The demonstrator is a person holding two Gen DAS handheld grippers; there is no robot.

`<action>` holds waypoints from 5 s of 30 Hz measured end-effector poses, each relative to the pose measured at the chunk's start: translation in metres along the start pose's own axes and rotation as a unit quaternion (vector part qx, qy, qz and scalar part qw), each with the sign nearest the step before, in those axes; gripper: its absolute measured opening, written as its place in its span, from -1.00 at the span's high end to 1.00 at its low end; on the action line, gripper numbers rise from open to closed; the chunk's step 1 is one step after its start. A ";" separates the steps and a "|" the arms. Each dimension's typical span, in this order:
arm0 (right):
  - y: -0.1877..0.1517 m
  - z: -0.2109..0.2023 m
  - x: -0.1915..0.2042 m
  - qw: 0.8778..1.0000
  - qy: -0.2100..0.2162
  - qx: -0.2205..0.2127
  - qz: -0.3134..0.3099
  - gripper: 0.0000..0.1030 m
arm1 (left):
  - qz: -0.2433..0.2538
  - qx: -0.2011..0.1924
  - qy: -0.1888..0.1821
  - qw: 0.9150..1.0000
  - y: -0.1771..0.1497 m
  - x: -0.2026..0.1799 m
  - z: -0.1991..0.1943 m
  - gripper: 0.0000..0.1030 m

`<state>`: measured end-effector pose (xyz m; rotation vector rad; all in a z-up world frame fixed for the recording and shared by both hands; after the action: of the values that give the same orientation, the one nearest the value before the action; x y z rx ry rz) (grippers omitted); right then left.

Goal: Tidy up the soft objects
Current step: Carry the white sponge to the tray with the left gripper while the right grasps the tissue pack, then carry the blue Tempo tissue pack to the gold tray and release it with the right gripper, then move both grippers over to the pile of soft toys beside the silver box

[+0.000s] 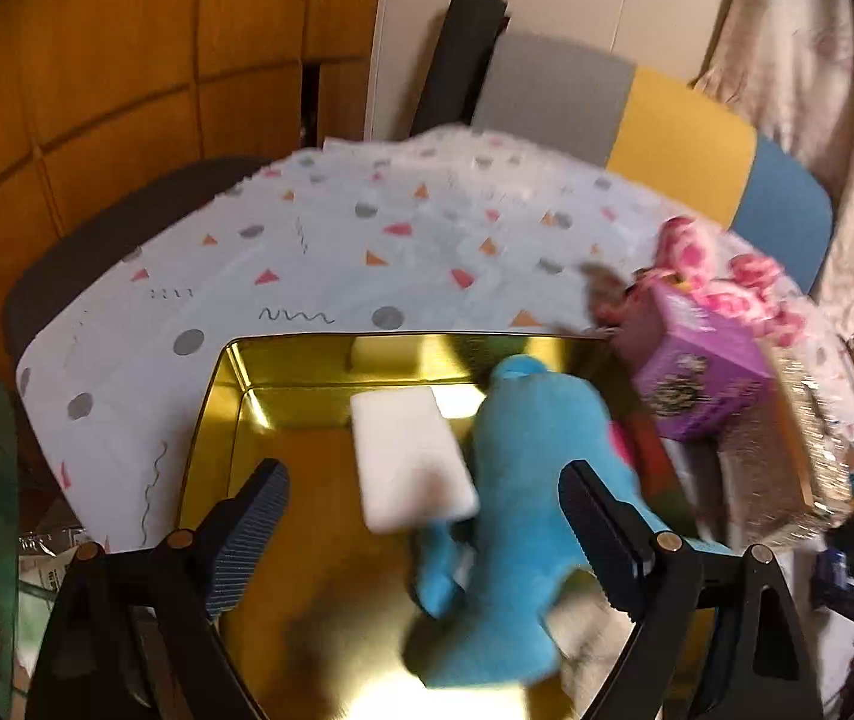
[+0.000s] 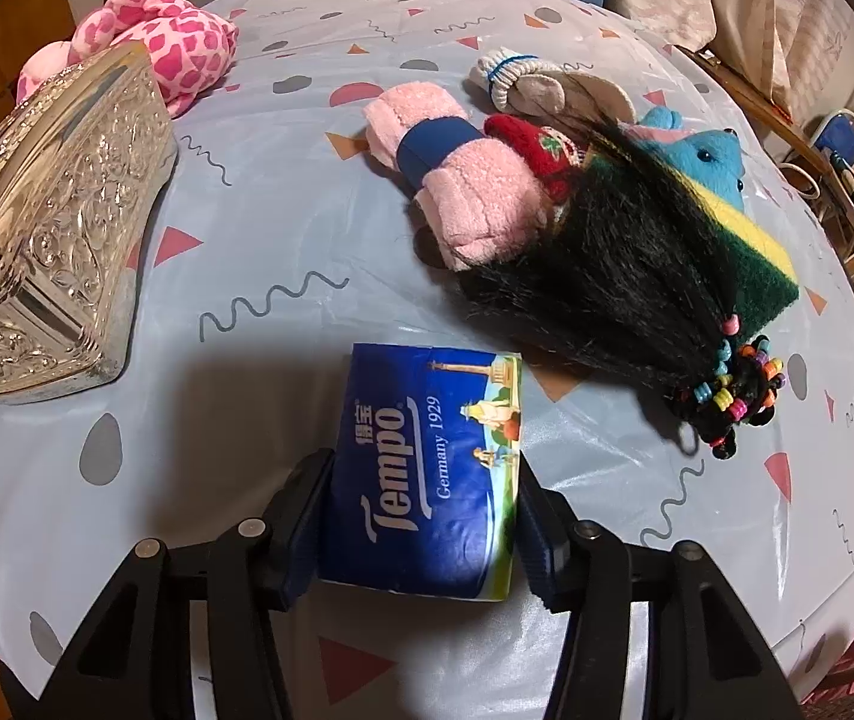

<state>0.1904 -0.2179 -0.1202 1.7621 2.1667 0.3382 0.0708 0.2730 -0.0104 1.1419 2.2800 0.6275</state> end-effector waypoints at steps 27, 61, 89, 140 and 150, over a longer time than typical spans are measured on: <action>-0.028 -0.031 0.038 0.996 0.091 -0.005 -0.018 -0.05 | -0.004 -0.044 -0.016 0.999 -0.069 -0.015 -0.082 -0.99; 0.039 -0.112 0.411 0.881 0.340 -0.055 -0.324 -0.10 | -0.116 -0.082 0.058 0.988 -0.048 0.112 -0.099 -0.99; 0.009 -0.165 0.224 0.917 0.259 -0.189 -0.238 -0.51 | 0.026 -0.075 -0.008 0.997 -0.068 0.005 -0.111 -0.99; -0.082 -0.088 -0.223 0.864 0.077 -0.211 0.450 -0.51 | 0.418 0.101 -0.296 0.853 -0.185 -0.390 -0.062 0.00; -0.092 -0.081 -0.230 0.843 0.116 -0.219 0.478 -0.51 | 0.661 0.006 -0.297 0.689 -0.279 -0.470 -0.042 -0.26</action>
<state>0.1180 -0.4602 -0.0571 2.4268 0.9845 1.2100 0.1234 -0.2718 -0.0366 2.4657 0.6078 0.5337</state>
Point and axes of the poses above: each gripper's, at about its wrist camera, not at the fingertips, and z roughly the way its jaws point, x to its left, y to its top, the point moved 1 cm from there along z, roughly the way its jaws point, and after that the axes turned 9 degrees about -z, right-handed, at the moved point
